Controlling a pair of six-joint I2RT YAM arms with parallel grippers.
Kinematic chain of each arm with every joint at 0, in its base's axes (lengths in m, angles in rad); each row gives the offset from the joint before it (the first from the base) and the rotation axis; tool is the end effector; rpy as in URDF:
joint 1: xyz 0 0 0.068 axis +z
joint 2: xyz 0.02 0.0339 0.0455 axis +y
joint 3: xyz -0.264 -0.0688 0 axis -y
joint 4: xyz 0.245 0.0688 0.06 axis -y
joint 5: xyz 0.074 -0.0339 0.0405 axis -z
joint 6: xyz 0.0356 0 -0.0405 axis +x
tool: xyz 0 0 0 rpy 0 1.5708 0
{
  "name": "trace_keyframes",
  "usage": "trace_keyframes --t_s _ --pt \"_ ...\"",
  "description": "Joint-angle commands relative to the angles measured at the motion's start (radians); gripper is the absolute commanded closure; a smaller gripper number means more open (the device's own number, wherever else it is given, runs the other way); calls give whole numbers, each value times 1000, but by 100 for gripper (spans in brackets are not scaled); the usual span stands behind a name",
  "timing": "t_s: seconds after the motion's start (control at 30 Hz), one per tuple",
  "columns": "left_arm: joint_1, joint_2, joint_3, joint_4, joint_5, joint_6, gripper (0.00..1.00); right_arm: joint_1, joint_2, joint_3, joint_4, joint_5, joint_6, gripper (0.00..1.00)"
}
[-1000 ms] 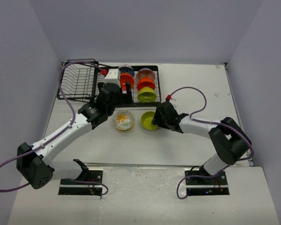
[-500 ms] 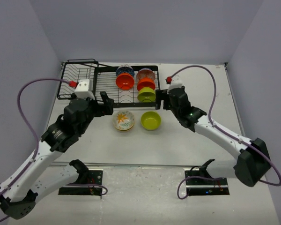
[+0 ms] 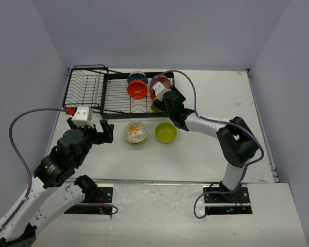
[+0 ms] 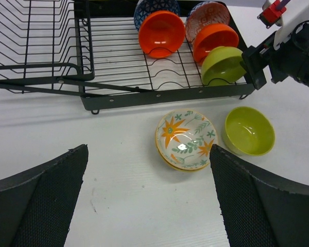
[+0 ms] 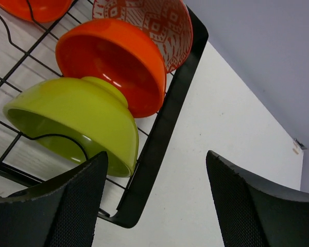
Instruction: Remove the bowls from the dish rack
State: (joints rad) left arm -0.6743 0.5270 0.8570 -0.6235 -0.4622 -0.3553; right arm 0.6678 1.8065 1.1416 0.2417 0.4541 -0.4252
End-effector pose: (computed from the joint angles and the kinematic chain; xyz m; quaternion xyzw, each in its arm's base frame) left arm 0.0923 -0.0535 0.3518 -0.0107 0.7933 -0.1256 0.5956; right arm 0.3301 0.2405 0.2227 -0.3209 0.7626 -0.1237 0.5479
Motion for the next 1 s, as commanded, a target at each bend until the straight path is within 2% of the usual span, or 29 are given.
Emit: trace_keyframes --t_s 0.0,0.23,0.37,0.5,0.63,0.83,0.93,0.97 --pt "5 -35 -50 39 -23 33 0 15 17 29 122 4 -101 23" --pt "5 -55 -82 71 7 21 0 16 154 83 217 51 -173 35" --pt "5 -61 -88 82 22 24 0 18 169 73 263 55 -178 44" --pt "5 -64 -90 82 25 24 0 30 180 60 309 77 -202 60" --pt "5 -65 -93 87 28 26 0 36 186 55 329 93 -214 64" --pt "7 -68 -93 87 30 27 0 41 214 61 376 142 -254 78" --pt "5 -71 -95 88 30 27 0 47 220 53 416 158 -271 90" --pt "7 -70 -95 87 30 27 0 52 220 46 432 173 -276 98"
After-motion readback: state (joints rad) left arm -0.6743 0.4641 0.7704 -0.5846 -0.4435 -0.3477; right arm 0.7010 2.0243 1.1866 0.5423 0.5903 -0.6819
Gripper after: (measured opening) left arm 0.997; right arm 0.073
